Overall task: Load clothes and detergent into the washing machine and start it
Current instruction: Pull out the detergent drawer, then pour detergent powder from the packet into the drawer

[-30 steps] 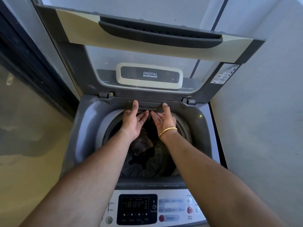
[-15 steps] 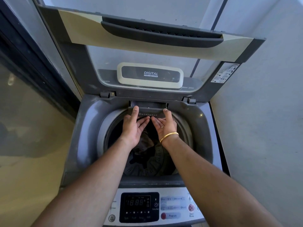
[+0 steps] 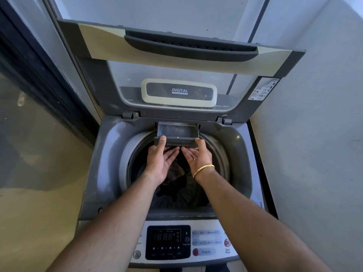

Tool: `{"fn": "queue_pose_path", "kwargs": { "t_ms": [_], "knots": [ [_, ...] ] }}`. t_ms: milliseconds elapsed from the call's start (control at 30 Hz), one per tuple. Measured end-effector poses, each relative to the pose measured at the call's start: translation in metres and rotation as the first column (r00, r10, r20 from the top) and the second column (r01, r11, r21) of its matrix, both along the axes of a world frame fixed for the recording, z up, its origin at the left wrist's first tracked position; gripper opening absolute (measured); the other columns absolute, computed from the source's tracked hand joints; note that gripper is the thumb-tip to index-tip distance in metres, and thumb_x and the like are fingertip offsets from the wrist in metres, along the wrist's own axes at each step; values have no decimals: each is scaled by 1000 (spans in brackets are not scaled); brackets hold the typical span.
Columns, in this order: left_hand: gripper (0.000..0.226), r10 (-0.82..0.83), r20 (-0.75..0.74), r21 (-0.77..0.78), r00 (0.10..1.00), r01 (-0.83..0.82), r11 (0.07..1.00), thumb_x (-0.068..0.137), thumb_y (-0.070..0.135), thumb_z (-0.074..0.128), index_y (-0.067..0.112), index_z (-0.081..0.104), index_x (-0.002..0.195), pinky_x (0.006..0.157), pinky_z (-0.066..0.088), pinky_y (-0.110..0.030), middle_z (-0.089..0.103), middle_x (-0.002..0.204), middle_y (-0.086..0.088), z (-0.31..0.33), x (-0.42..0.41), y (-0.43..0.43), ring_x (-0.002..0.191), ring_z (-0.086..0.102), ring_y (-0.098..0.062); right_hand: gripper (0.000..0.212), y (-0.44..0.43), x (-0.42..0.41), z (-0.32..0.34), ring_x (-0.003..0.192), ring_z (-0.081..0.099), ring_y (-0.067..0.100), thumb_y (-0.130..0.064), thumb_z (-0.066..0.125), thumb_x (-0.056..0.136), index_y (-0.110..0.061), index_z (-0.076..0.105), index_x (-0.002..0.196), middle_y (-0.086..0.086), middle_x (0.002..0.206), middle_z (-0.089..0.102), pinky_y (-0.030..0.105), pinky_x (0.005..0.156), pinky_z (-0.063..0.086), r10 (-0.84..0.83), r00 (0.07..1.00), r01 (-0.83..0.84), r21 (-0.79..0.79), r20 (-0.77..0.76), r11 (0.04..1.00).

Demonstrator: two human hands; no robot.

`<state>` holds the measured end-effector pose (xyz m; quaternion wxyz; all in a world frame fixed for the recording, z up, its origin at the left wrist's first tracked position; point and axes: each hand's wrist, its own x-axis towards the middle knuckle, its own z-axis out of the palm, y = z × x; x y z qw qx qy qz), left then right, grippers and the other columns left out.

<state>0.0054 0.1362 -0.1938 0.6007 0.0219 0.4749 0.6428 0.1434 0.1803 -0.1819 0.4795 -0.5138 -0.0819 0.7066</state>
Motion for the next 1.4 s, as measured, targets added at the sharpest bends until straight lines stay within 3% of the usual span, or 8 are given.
{"fn": "queue_pose_path", "kwargs": {
  "t_ms": [300, 400, 500, 700, 800, 967, 1133, 1400],
  "knots": [
    [60, -40, -8, -65, 999, 39, 997, 108, 45, 73, 6, 59, 152, 97, 70, -39, 74, 145, -22, 13, 1, -3, 118, 84, -31, 49, -2, 4, 6, 106, 79, 36, -28, 77, 97, 0, 57, 132, 33, 124, 69, 38, 96, 64, 37, 999, -37, -2, -8, 999],
    [49, -171, -19, -161, 985, 165, 973, 111, 42, 69, 13, 62, 150, 108, 61, -47, 70, 148, -17, 30, 8, -11, 131, 75, -37, 37, -13, 16, 10, 107, 77, 37, -28, 72, 102, -3, 62, 128, 34, 124, 69, 41, 102, 61, 124, 991, -126, -22, -53, 992],
    [22, -365, -44, -264, 930, 342, 902, 115, 33, 66, 17, 66, 128, 120, 56, -56, 72, 144, -19, 54, 29, -21, 136, 70, -41, 39, -24, 32, 16, 99, 79, 37, -27, 70, 103, -2, 62, 131, 34, 126, 69, 36, 87, 67, 199, 980, -198, -64, 7, 978],
    [12, -539, -256, -198, 803, 502, 842, 117, 15, 59, 9, 63, 126, 71, 61, -30, 76, 136, -28, 111, 95, -8, 85, 74, -22, 13, -29, 91, 83, 65, 70, 22, -4, 62, 104, 0, 65, 116, 16, 85, 75, 28, 60, 63, 244, 934, -274, 87, 261, 958],
    [22, -561, -326, -83, 761, 568, 819, 115, 10, 61, 1, 61, 135, 72, 63, -31, 81, 124, -28, 149, 144, 15, 89, 78, -24, 19, -17, 142, 131, 71, 73, 20, 1, 64, 103, 6, 66, 121, 20, 90, 75, 28, 63, 64, 154, 893, -273, 239, 422, 932],
    [16, -584, -412, 78, 699, 666, 742, 116, 8, 60, 6, 64, 132, 103, 63, -52, 84, 122, -20, 219, 236, 41, 107, 81, -30, 16, -9, 236, 208, 87, 78, 22, -5, 66, 102, -14, 75, 112, 16, 103, 82, 34, 77, 65, -40, 796, -264, 405, 604, 875],
    [18, -602, -465, 214, 649, 742, 635, 116, 10, 59, 11, 65, 134, 88, 67, -36, 84, 125, -16, 291, 353, 50, 113, 82, -32, 23, -19, 345, 285, 101, 79, 27, -27, 67, 93, -26, 75, 115, 6, 109, 83, 47, 88, 66, -225, 724, -194, 506, 652, 840],
    [19, -599, -608, 355, 520, 854, 381, 117, 12, 59, 11, 64, 135, 104, 67, -46, 85, 126, -7, 379, 531, 26, 118, 84, -23, 19, -71, 527, 375, 96, 79, 20, -15, 63, 104, -23, 70, 119, 2, 113, 79, 51, 88, 67, -476, 485, -162, 610, 734, 776]
  ]
}}
